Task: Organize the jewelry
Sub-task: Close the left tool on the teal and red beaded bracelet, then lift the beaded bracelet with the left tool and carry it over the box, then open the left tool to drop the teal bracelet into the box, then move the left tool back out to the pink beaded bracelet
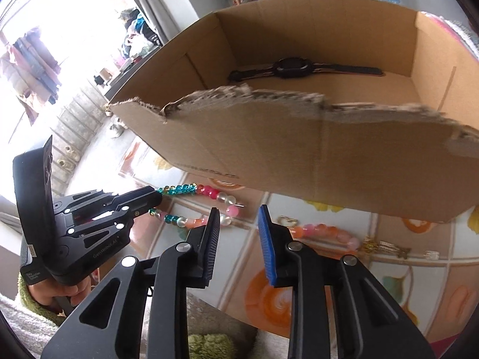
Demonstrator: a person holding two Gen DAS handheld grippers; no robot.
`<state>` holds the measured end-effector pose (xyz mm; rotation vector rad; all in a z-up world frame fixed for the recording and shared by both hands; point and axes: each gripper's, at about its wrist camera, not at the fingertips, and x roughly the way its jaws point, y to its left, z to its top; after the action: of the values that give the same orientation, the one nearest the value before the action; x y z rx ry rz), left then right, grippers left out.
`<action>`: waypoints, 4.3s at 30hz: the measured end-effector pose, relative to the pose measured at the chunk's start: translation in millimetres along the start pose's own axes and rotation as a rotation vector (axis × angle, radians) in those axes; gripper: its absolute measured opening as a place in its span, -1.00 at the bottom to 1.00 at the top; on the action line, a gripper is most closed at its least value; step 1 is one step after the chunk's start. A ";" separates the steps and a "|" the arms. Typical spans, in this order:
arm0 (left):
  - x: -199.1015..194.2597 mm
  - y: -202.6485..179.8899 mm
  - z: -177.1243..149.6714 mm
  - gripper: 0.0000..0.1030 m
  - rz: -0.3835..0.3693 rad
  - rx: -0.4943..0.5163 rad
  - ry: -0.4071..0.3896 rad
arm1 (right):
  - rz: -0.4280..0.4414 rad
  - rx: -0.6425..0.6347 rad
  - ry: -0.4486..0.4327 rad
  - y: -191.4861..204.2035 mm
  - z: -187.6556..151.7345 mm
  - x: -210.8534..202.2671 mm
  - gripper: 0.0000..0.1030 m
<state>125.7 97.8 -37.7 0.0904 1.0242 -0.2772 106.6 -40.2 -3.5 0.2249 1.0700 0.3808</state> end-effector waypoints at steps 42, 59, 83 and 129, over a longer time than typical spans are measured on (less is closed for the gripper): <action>-56.4 -21.0 10.2 -0.83 0.016 0.028 -0.177 | -0.059 -0.179 -0.089 49.5 7.8 -16.9 -0.81; -100.3 -48.6 137.1 -0.83 -0.041 0.195 -0.353 | -0.011 -0.214 -0.260 25.3 109.7 -97.9 -0.81; -44.3 -29.9 157.9 0.08 0.010 0.173 -0.154 | 0.077 0.003 0.059 -27.1 145.7 -14.9 -0.10; 4.9 -49.5 -17.6 0.74 0.064 0.044 0.057 | -0.406 0.096 0.054 -65.9 -64.8 -44.9 0.71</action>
<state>100.2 52.9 -48.3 0.1711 1.0700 -0.2397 43.0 -119.0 -21.1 0.0789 1.1575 -0.0293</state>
